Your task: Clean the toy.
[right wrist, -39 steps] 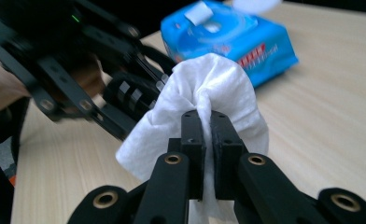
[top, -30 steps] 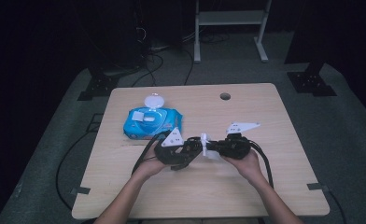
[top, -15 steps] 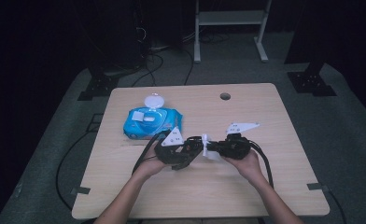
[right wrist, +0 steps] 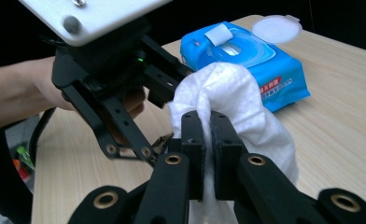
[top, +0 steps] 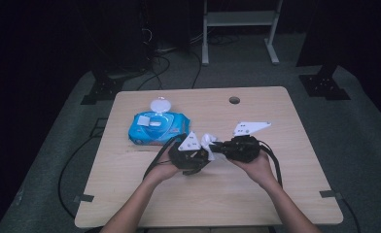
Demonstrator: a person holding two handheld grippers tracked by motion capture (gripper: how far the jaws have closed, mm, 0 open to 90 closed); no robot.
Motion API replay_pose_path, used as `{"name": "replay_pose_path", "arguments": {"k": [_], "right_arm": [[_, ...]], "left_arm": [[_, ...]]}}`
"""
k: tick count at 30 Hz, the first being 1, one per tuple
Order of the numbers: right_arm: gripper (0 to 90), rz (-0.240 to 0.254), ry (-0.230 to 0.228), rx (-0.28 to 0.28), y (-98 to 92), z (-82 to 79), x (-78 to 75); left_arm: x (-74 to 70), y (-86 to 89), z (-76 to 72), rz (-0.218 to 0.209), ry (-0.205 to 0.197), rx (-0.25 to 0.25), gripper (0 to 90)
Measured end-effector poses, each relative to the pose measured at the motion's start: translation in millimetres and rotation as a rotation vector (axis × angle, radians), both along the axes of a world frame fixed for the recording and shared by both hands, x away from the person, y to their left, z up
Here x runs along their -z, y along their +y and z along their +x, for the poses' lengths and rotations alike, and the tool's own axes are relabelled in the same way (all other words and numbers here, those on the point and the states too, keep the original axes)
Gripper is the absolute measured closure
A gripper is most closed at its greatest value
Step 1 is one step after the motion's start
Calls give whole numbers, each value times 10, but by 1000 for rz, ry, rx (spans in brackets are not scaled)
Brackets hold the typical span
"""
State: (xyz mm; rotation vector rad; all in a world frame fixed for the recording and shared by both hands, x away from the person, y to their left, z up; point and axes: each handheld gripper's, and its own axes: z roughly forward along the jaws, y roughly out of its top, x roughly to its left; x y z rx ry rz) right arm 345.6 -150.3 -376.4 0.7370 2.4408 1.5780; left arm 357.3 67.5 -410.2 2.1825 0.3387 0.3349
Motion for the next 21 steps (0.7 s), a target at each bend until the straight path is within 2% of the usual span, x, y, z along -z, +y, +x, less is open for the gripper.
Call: {"name": "replay_pose_path", "arguments": {"k": [1,3,5,7,11,13,21], "right_arm": [[850,-1,-7,1,-2,5,-1],[850,17,16,4,-55,40,26],[850,33,35,27,-135,79,96],[850,19,58,54,-202,107,201],[850,-31,131,82,-286,168,453],[849,-36,160,100,-325,206,540],[849,-30,200,125,-346,305,624]], "left_arm": [[-2,-7,6,0,-1,1,570],[6,-3,26,-2,3,6,571],[25,6,42,1,13,5,571],[58,6,59,13,22,0,571],[143,-9,133,65,48,1,570],[168,-27,175,87,56,-3,571],[190,-159,376,223,93,-8,571]]}}
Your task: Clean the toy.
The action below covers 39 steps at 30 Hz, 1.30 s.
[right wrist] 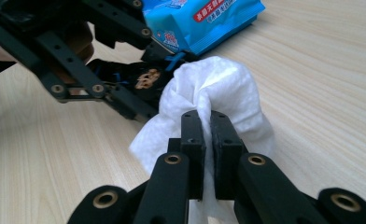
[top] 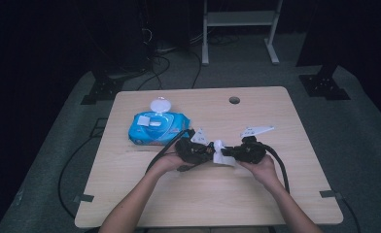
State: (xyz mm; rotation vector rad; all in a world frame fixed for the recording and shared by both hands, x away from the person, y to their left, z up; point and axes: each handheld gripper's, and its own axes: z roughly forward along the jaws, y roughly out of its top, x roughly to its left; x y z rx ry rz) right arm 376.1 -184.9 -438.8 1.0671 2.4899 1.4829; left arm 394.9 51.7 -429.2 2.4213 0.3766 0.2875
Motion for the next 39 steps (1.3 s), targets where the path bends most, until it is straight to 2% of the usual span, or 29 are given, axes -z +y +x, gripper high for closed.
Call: {"name": "replay_pose_path", "arguments": {"k": [2,4,11,12,16,20,26,28,31,37,39], "right_arm": [[849,-5,4,-3,16,3,11],[849,-6,3,-8,31,1,12],[848,30,-14,-26,133,21,-75],[849,29,-12,-33,161,27,-89],[849,47,-16,-55,255,39,-146],[848,52,-10,-77,340,60,-164],[848,34,11,-86,416,95,-101],[848,27,14,-86,430,106,-86],[848,14,13,-89,447,110,-79],[849,-5,7,-93,455,93,-89],[849,-17,0,-100,459,75,-96]], "left_arm": [[24,-21,18,27,6,0,571],[53,-24,25,32,20,3,574],[-19,64,23,-12,38,2,535],[-41,104,24,-23,45,6,521],[-106,302,13,-124,82,-2,487],[-156,536,33,-202,106,-32,459],[-107,769,65,-285,155,-92,432],[-66,790,73,-279,169,-101,420],[-31,802,83,-296,189,-106,400],[-50,738,23,-269,154,-84,388],[-51,704,-14,-253,128,-79,384]]}}
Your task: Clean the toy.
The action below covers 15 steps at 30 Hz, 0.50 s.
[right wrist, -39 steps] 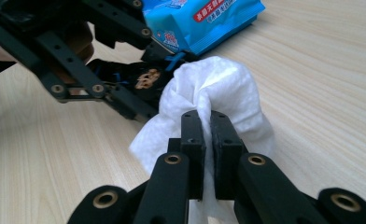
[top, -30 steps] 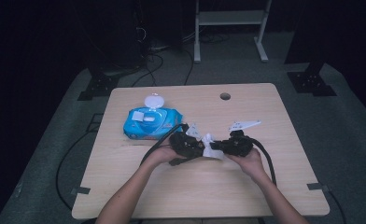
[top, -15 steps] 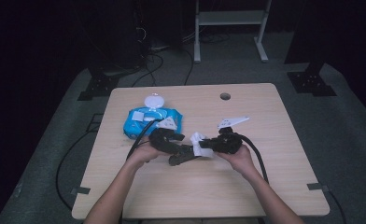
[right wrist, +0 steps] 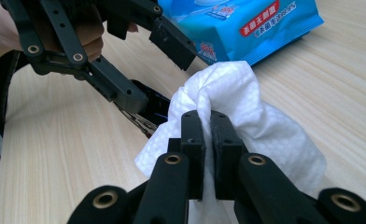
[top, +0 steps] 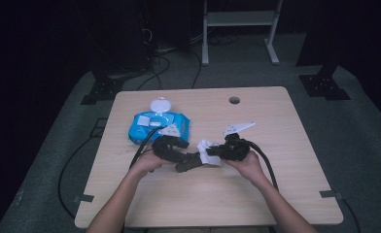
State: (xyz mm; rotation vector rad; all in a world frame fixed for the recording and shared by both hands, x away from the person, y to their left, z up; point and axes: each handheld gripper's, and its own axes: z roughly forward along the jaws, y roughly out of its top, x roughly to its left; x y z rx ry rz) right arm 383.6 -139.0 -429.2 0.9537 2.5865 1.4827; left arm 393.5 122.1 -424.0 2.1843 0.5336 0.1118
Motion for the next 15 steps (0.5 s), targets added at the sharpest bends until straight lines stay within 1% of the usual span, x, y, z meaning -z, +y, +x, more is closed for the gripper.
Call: {"name": "replay_pose_path", "arguments": {"k": [1,3,6,7,9,10,12,13,15], "right_arm": [[849,-5,-3,-5,1,-16,-3],[849,-19,-15,-18,-1,-62,-7],[849,-36,-21,-31,-27,-143,-3],[849,-41,-23,-34,-36,-167,-1],[849,-50,-32,-42,-48,-207,10],[849,-60,-36,-41,-51,-226,12],[848,-86,-49,-41,-42,-249,34],[849,-105,-46,-40,-31,-256,48],[849,-121,-48,-36,-7,-251,100]], "left_arm": [[7,-17,-18,5,-7,4,384],[36,-49,-52,-1,-6,14,382],[74,-74,-92,-12,2,36,356],[81,-85,-104,-7,0,39,345],[97,-109,-139,4,-19,45,323],[111,-130,-156,16,-31,42,308],[156,-178,-176,73,-63,40,287],[186,-199,-178,100,-75,40,284],[254,-237,-173,133,-85,37,285]]}}
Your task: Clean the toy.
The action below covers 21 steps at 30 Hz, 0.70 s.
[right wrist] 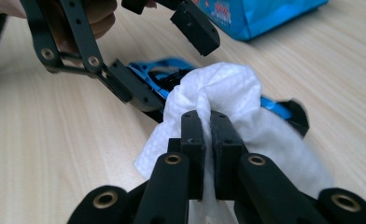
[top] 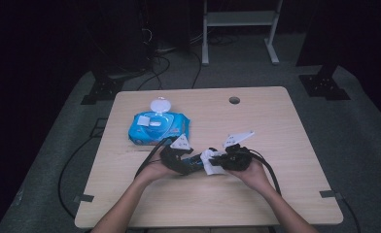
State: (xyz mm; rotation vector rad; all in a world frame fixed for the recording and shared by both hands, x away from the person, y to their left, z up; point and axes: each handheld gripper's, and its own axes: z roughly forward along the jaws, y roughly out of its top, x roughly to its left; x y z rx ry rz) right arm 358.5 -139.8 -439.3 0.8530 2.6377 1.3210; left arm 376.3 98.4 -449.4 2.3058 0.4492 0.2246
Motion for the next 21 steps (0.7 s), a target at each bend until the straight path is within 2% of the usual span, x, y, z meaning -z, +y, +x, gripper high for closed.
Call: {"name": "replay_pose_path", "arguments": {"k": [4,6,8,12,14,16,21], "right_arm": [[849,-32,6,16,10,64,100],[849,-41,9,30,-9,98,149],[849,-18,25,43,-49,115,151],[848,1,17,61,-130,103,110],[848,10,11,72,-202,93,75],[848,15,6,91,-297,88,39],[844,10,-3,162,-636,115,-24]], "left_arm": [[117,-121,-10,62,-41,-7,254],[135,-158,-14,70,-56,-14,254],[132,-167,-9,67,-58,-15,253],[125,-163,-17,69,-61,-18,252],[107,-141,-33,47,-63,-20,249],[86,-118,-44,28,-60,-20,245],[45,-92,-72,18,-66,-19,228]]}}
